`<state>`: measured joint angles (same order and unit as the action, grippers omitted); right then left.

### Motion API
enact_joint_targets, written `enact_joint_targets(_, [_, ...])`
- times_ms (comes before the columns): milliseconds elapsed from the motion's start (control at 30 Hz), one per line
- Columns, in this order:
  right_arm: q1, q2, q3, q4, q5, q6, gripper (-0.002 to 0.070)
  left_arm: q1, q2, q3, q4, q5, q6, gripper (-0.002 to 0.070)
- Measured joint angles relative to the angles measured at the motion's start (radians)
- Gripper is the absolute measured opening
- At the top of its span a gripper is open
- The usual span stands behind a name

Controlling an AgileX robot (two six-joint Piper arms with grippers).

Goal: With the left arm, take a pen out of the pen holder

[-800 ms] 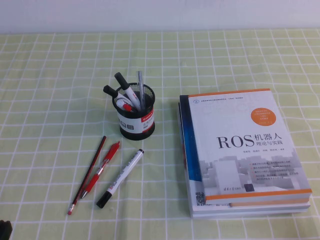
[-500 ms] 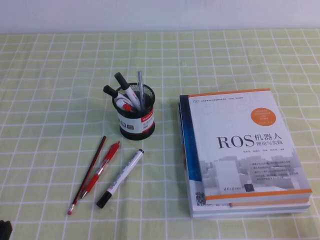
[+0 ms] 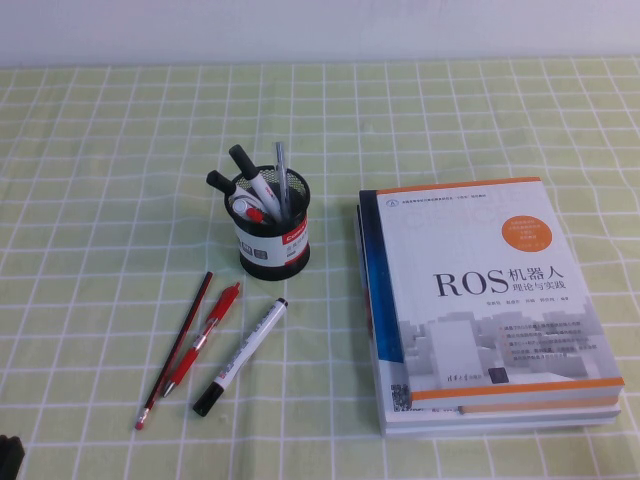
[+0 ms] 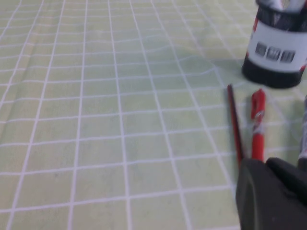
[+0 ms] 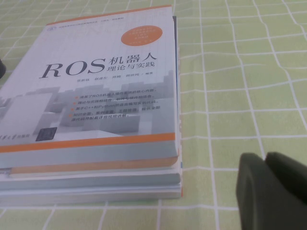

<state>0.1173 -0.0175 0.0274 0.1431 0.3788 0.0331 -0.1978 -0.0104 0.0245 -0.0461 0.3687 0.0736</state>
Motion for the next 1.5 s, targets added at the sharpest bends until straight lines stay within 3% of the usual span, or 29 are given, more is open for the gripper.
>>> enact_joint_targets(333, [0.0, 0.0, 0.0, 0.0, 0.0, 0.0, -0.0013, 0.0, 0.0, 0.0, -0.326, -0.208, -0.153, -0.0003])
enact_joint_targets(433, [0.0, 0.0, 0.0, 0.0, 0.0, 0.0, -0.0012, 0.0, 0.0, 0.0, -0.368, -0.253, -0.171, -0.0003])
enact_joint_targets(933, [0.0, 0.0, 0.0, 0.0, 0.0, 0.0, -0.0012, 0.0, 0.113, -0.022, -0.385, -0.246, -0.163, -0.0003])
enact_joint_targets(1167, [0.0, 0.0, 0.0, 0.0, 0.0, 0.0, -0.0012, 0.0, 0.292, -0.137, -0.385, -0.224, -0.054, -0.0003])
enact_joint_targets(1500, [0.0, 0.0, 0.0, 0.0, 0.0, 0.0, -0.0013, 0.0, 0.622, -0.463, -0.394, -0.038, 0.179, -0.0003])
